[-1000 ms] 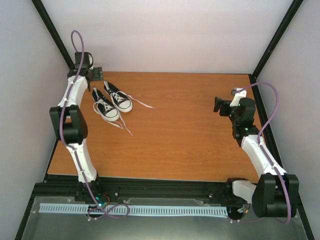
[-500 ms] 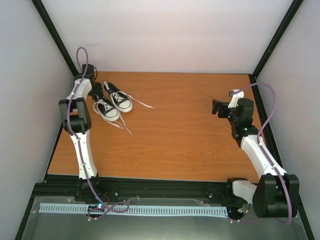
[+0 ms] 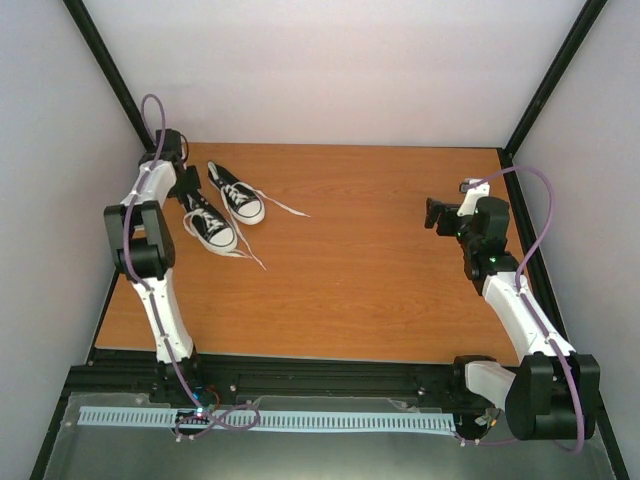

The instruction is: Tie the shoes

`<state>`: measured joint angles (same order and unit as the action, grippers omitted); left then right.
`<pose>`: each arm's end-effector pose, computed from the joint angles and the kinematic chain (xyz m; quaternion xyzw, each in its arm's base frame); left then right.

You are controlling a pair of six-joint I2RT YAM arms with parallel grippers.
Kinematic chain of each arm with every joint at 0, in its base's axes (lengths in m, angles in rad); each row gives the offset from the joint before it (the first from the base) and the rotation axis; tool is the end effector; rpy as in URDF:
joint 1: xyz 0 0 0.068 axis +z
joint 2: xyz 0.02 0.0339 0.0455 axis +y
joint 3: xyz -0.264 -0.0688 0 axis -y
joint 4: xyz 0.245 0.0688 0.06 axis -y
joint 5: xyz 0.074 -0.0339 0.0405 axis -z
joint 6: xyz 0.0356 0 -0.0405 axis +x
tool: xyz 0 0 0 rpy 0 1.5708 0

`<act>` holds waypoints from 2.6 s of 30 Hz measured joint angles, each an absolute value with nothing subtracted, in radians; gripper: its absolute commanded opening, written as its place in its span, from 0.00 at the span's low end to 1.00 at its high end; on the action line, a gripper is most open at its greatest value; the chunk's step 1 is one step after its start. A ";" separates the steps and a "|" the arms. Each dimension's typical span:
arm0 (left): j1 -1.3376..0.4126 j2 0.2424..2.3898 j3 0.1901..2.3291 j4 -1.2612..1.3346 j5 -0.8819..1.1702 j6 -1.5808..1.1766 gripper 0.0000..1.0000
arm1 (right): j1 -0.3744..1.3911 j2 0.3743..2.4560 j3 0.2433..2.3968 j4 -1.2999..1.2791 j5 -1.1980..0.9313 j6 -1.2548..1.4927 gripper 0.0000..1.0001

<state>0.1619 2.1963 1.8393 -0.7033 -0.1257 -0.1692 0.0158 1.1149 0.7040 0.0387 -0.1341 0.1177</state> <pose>0.4715 0.0815 0.2027 -0.1748 0.9499 0.0599 0.2522 0.2540 0.0088 0.2679 0.0042 0.8247 0.0927 0.5579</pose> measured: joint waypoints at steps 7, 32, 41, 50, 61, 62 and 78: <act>0.162 1.905 1.648 -0.687 0.024 -0.181 0.01 | 0.016 1.109 0.704 0.040 -0.146 0.117 1.00; -0.395 1.536 1.457 -0.754 0.360 -0.373 0.01 | 0.042 1.102 0.757 0.025 -0.543 0.116 1.00; -0.655 1.807 1.472 -0.695 0.222 -0.551 0.01 | 0.059 1.079 0.760 -0.022 -0.600 0.100 1.00; -0.668 2.032 1.524 -0.672 0.169 -0.598 0.57 | 0.094 1.077 0.772 -0.057 -0.623 0.073 0.99; -0.627 1.954 1.649 -0.774 0.215 -0.253 1.00 | 0.247 1.082 0.839 -0.136 -0.658 -0.008 0.97; -0.595 1.924 1.649 -0.796 0.237 -0.202 0.99 | 0.278 1.087 0.850 -0.149 -0.657 -0.020 0.97; -0.104 1.647 1.221 -0.944 0.320 0.590 0.85 | 0.950 1.739 1.362 -0.418 -0.401 -0.339 0.79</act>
